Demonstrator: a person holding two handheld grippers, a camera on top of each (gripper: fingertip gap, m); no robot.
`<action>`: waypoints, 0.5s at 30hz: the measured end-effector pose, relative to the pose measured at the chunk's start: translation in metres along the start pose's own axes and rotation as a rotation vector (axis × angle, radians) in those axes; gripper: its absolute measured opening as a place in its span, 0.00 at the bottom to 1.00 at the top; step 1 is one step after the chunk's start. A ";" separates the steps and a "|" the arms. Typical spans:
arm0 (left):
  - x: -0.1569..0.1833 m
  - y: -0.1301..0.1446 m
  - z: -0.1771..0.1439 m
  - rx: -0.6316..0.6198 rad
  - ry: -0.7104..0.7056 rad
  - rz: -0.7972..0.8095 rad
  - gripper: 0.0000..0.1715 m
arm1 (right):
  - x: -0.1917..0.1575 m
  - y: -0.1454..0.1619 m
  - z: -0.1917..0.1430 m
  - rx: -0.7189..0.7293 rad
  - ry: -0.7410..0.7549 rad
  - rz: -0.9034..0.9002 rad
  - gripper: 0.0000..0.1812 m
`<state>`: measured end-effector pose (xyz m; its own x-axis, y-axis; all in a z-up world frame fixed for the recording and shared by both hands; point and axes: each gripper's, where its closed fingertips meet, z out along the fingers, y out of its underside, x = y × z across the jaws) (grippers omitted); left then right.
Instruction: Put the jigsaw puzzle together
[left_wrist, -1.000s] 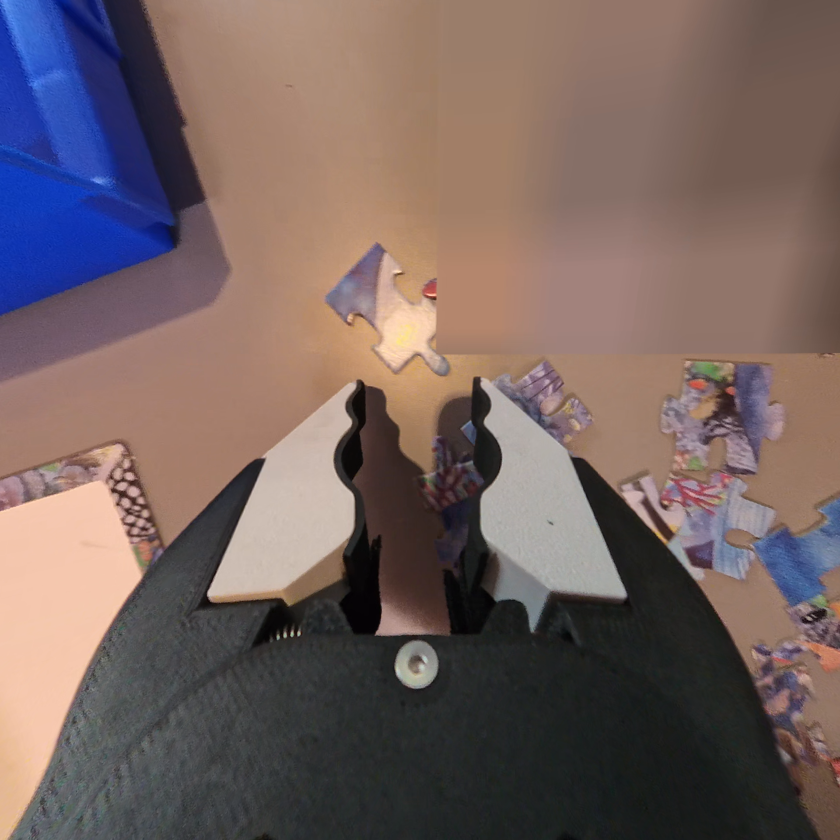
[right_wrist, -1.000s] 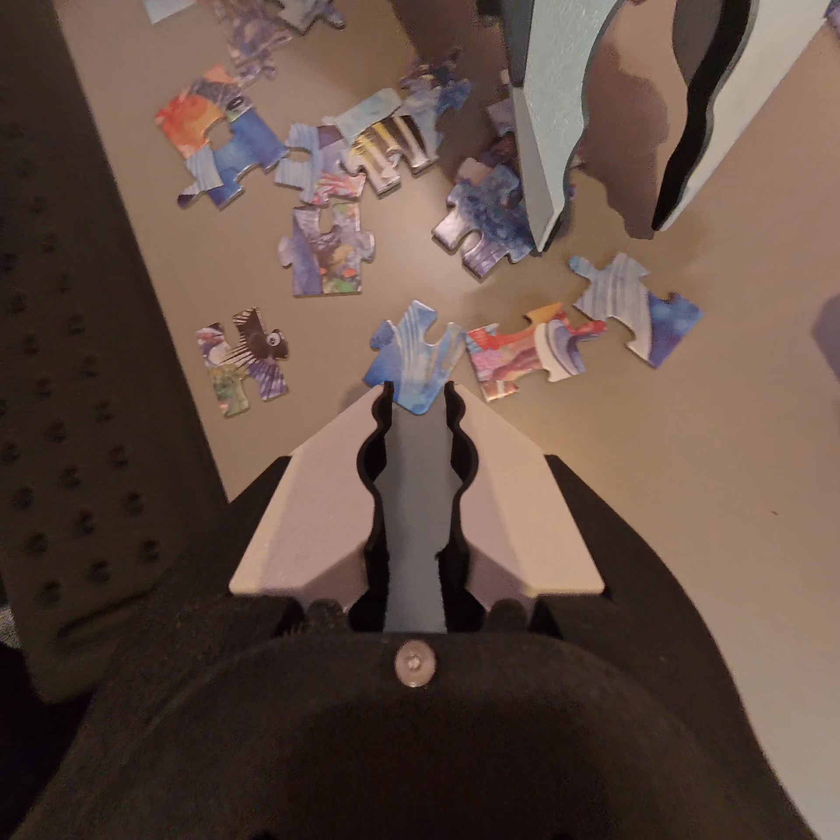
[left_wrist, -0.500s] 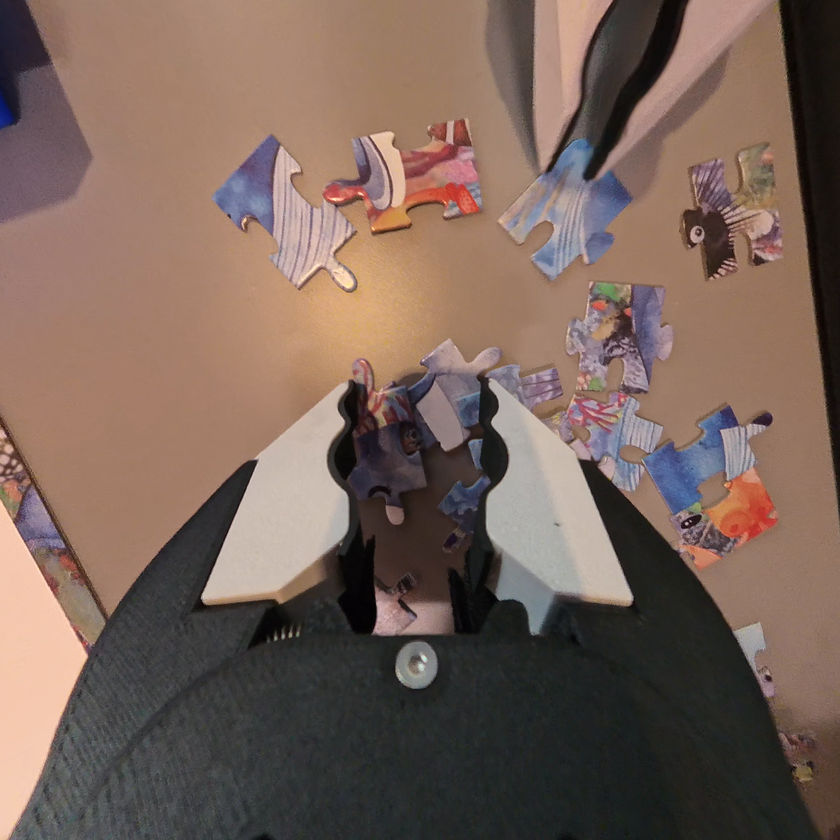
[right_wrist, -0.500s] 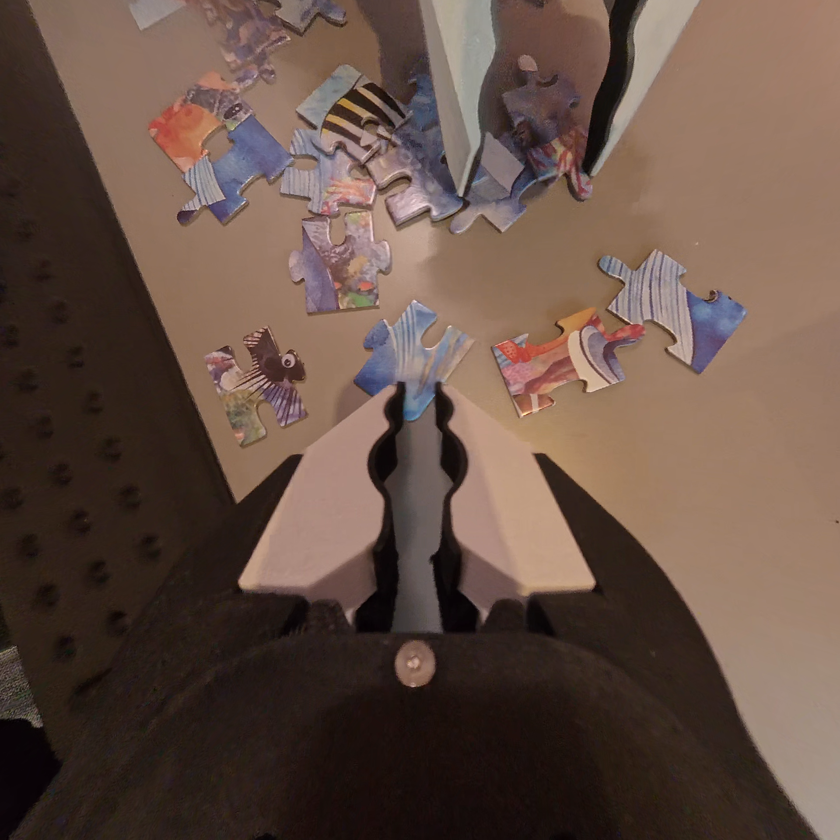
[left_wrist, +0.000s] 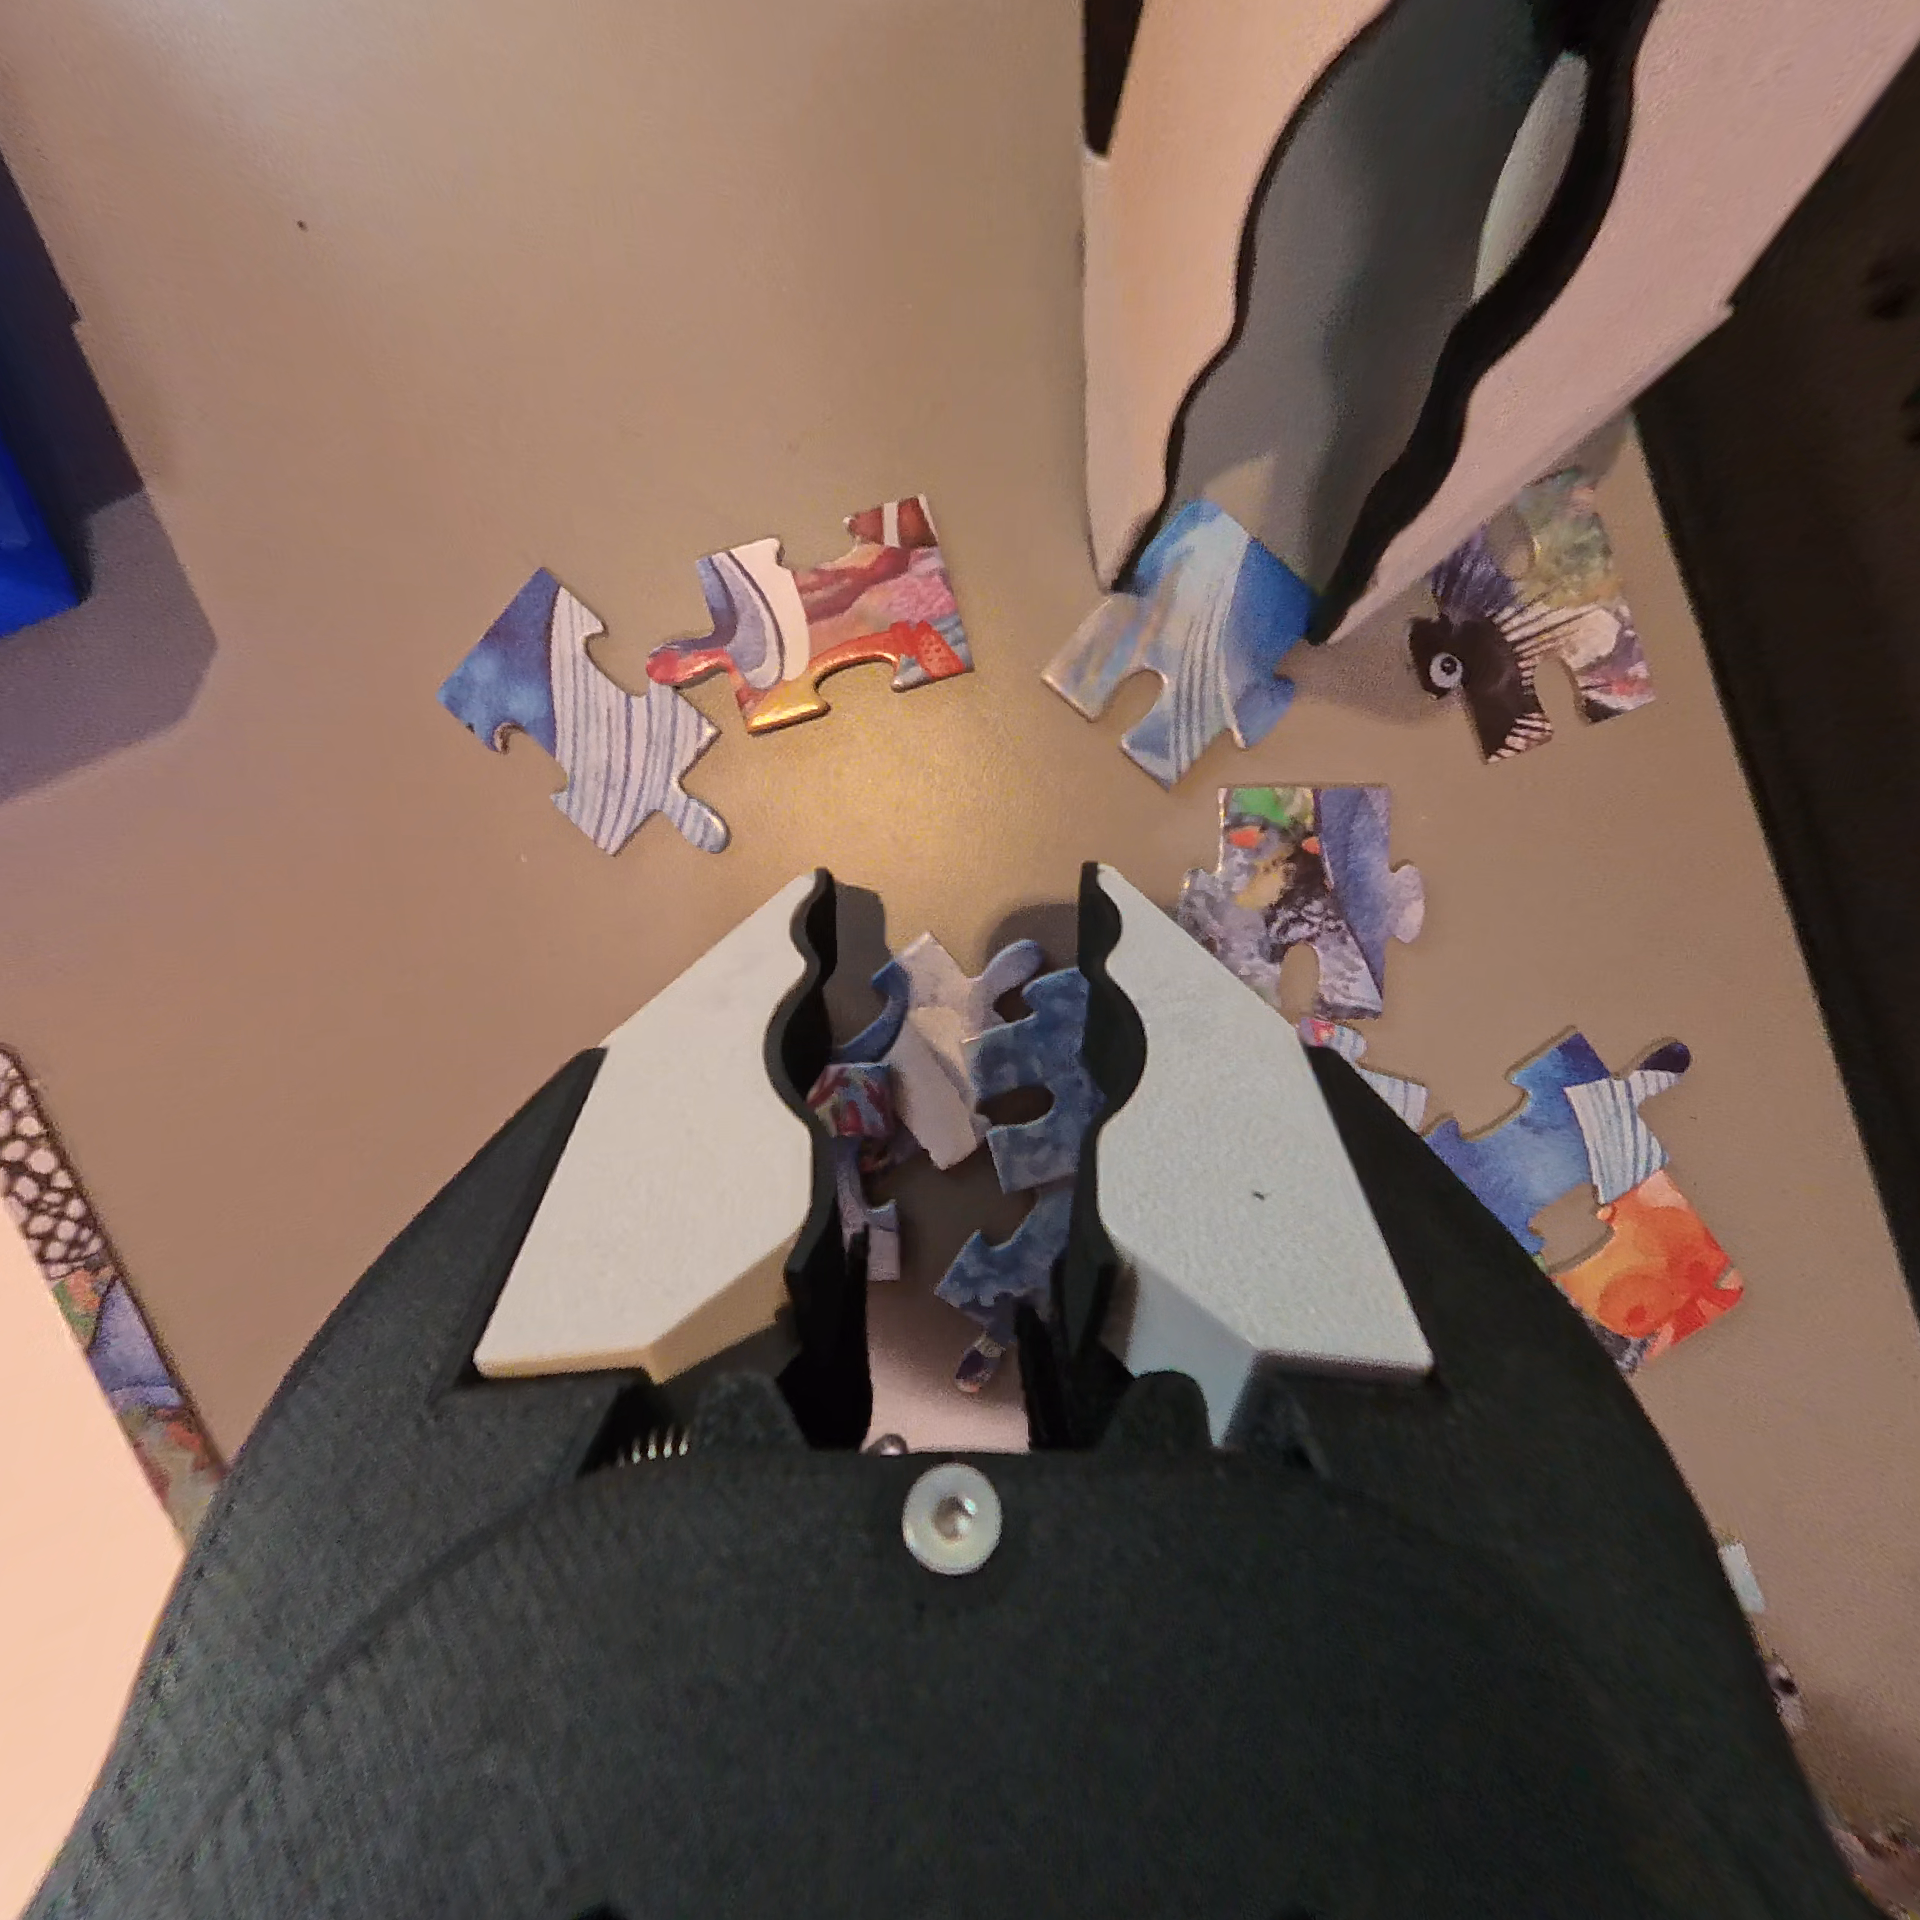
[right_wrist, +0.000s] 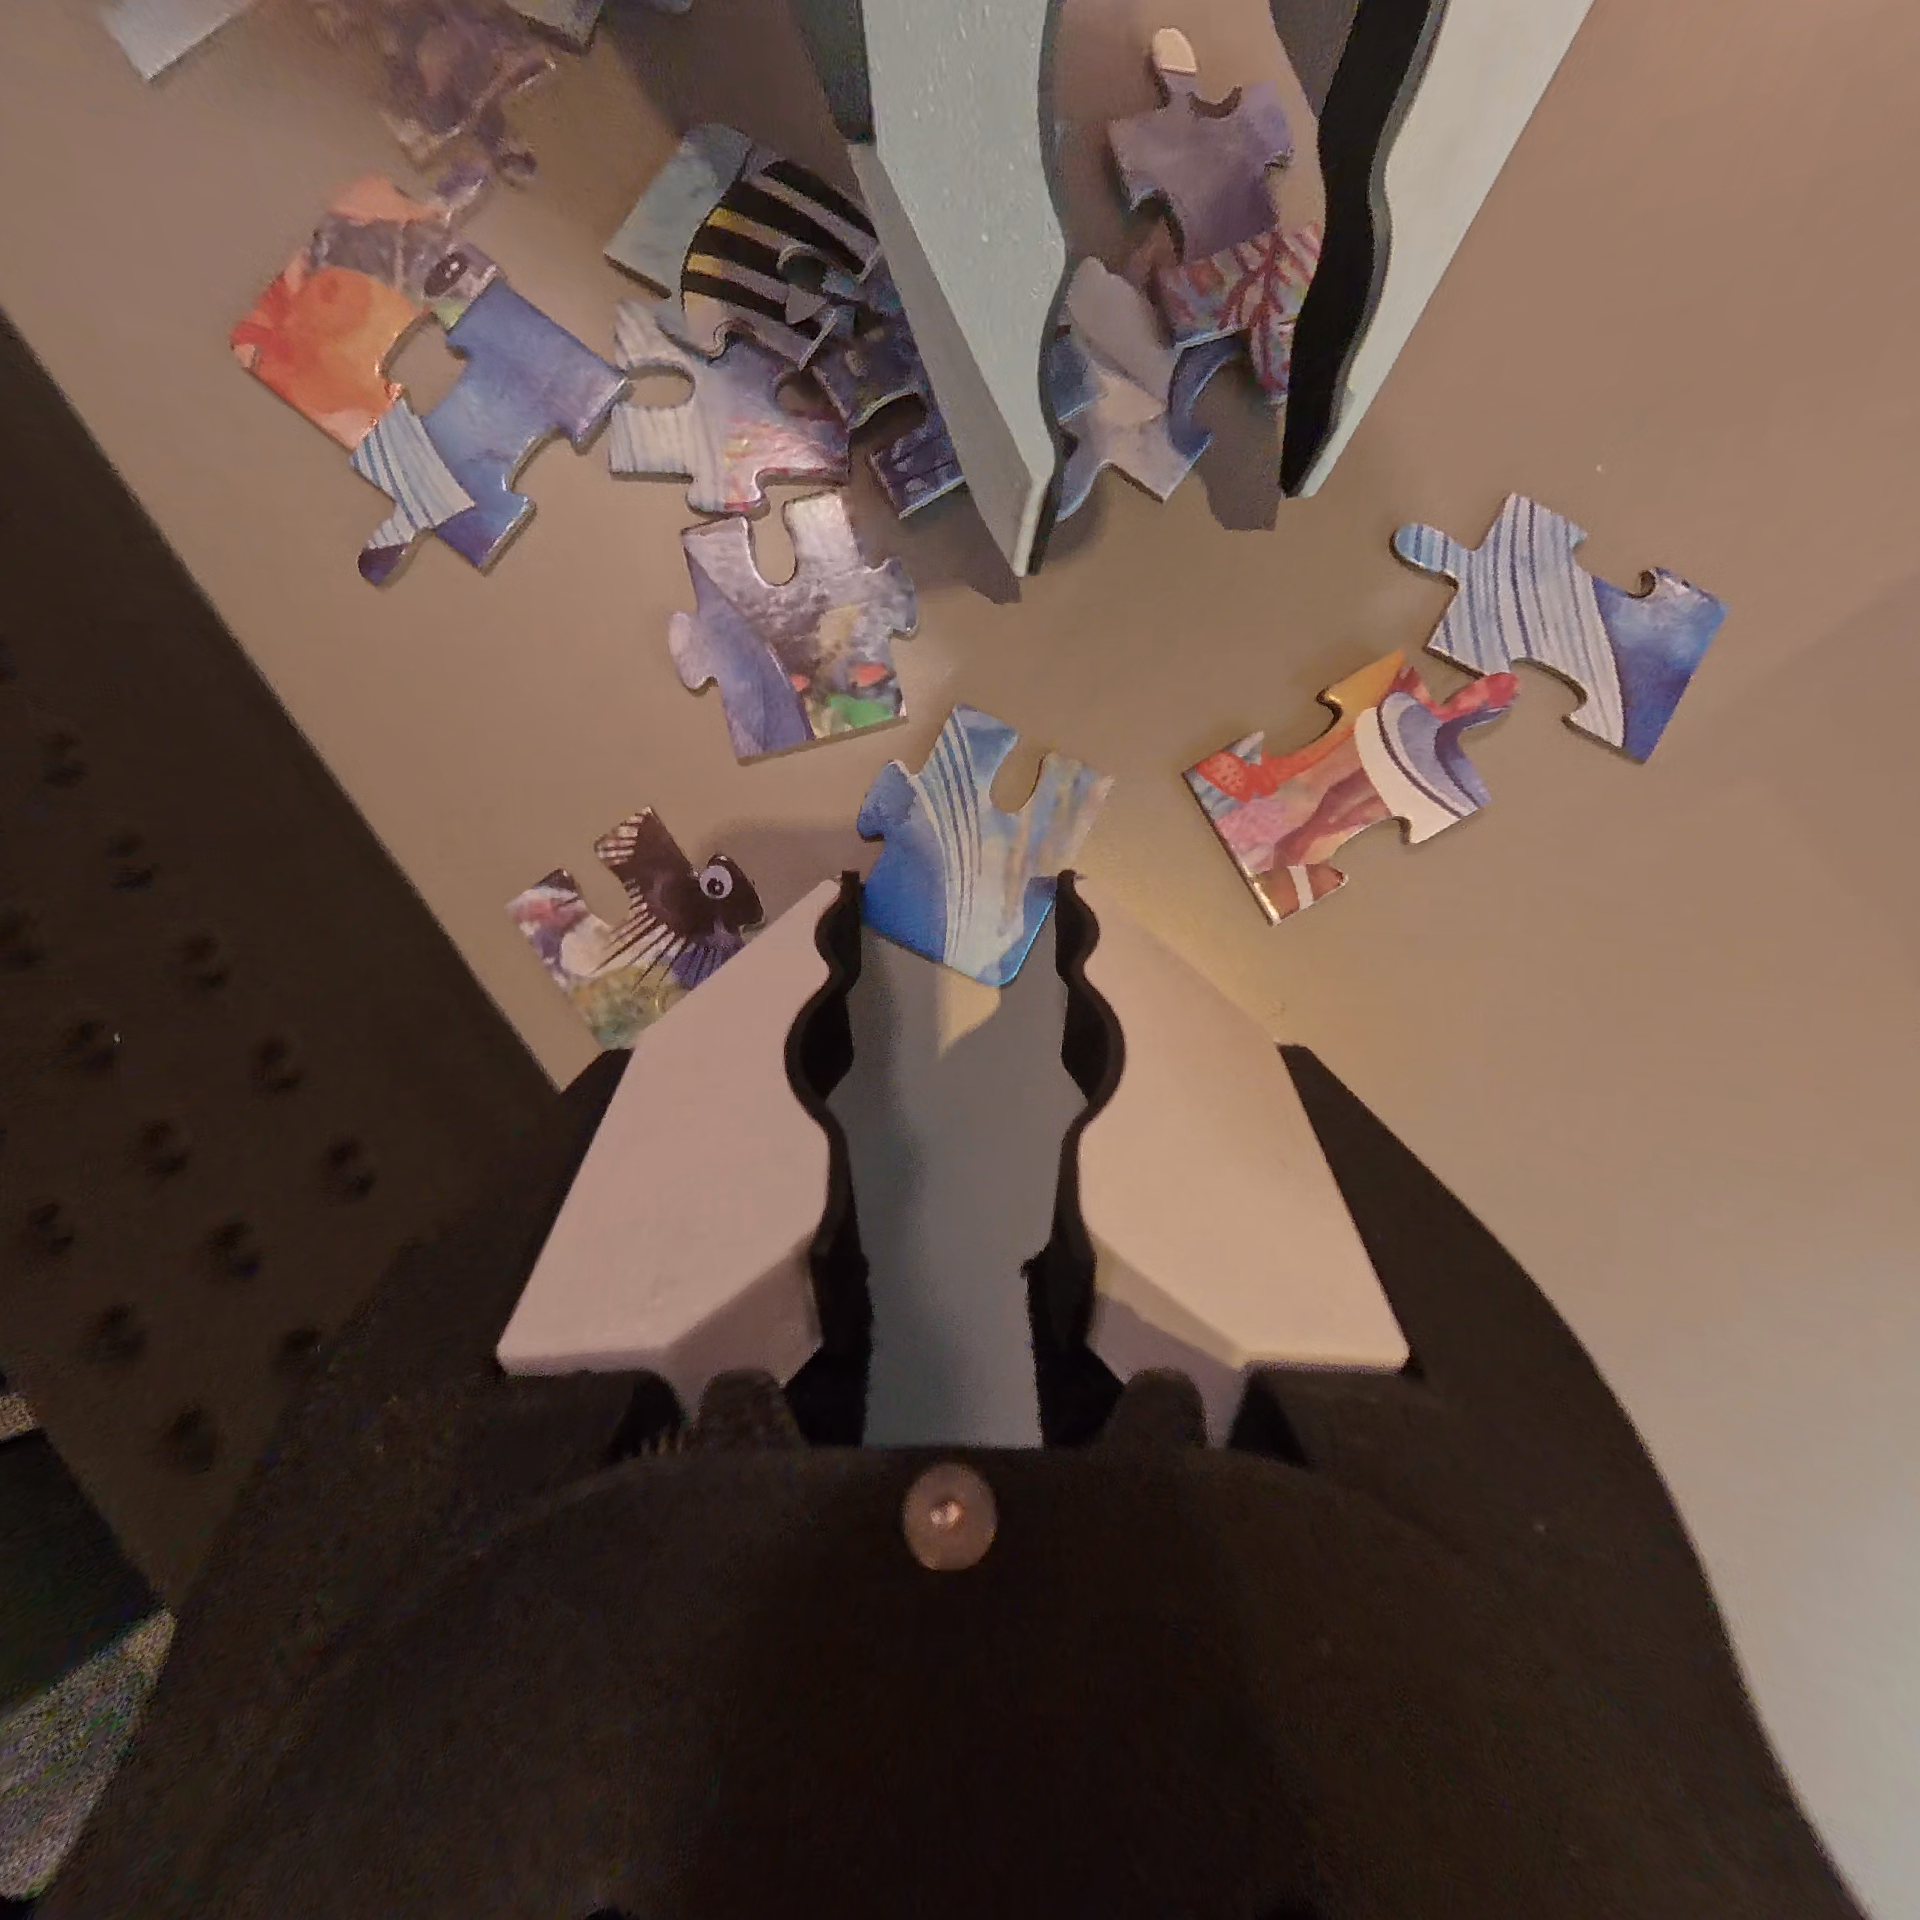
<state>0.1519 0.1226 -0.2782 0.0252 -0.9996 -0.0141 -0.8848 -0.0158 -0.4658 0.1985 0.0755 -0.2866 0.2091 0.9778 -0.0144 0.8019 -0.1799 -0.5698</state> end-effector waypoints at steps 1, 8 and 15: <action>-0.003 -0.001 -0.001 0.005 -0.008 -0.005 0.26 | 0.000 -0.001 0.001 0.003 0.002 0.010 0.19; -0.011 -0.007 -0.007 0.037 -0.022 0.001 0.25 | 0.007 0.019 -0.014 -0.020 0.034 0.040 0.19; -0.017 -0.035 0.016 0.077 -0.019 0.035 0.26 | 0.047 0.052 -0.037 -0.030 0.144 0.181 0.19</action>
<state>0.1900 0.1405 -0.2757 0.0047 -0.9988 -0.0478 -0.8471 0.0214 -0.5310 0.2709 0.1083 -0.2867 0.4275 0.9040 0.0044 0.7596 -0.3565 -0.5440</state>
